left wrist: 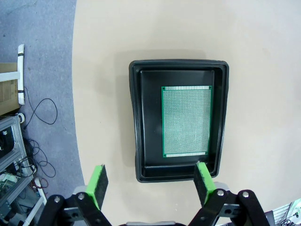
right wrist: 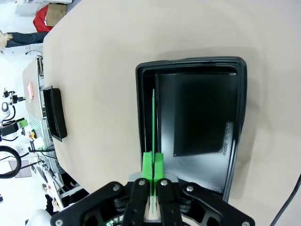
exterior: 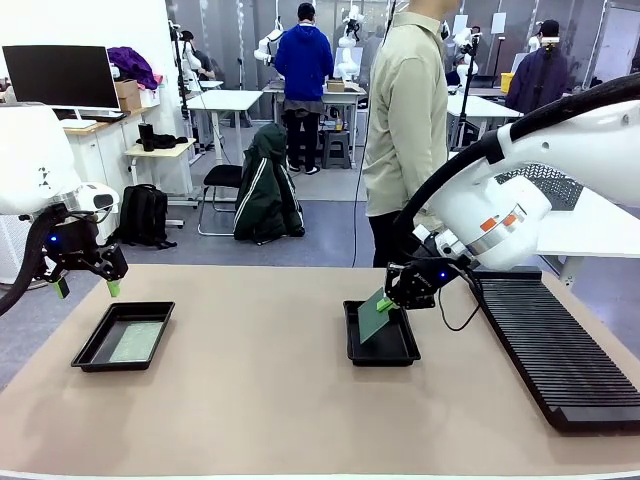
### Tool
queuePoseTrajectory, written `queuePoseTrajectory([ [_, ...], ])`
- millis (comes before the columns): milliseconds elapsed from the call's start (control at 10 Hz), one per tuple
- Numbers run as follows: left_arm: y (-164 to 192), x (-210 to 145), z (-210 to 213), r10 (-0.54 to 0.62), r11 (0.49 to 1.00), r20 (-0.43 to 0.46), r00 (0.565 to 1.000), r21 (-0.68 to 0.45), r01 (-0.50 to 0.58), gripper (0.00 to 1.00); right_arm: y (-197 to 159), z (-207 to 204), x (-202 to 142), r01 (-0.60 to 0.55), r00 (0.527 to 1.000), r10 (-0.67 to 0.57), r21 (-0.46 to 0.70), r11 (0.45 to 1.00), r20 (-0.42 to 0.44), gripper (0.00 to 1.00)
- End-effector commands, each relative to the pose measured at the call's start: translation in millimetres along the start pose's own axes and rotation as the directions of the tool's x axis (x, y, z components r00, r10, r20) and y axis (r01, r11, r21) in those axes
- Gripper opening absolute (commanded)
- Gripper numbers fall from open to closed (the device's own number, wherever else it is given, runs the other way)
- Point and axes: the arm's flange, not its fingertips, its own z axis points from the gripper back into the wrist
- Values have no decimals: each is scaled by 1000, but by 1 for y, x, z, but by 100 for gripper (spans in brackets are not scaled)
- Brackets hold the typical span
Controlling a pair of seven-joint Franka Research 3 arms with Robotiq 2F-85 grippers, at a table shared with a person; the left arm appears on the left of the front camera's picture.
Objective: Inspect and transfer BCBs to ESD trays.
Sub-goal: Pick up the Blank PCB from the PCB Rack and place it in the right ESD tray.
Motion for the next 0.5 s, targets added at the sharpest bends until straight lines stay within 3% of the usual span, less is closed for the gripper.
queuePoseTrajectory([
  [0,0,-1,-2,-1,1000,9,1000,-7,1,97,-4,-11,4,-13,1000,12,31,999,27,2],
  [400,0,-1,-2,-1,1000,9,1000,-7,1,97,-10,-23,11,-13,1000,13,34,999,4,2],
])
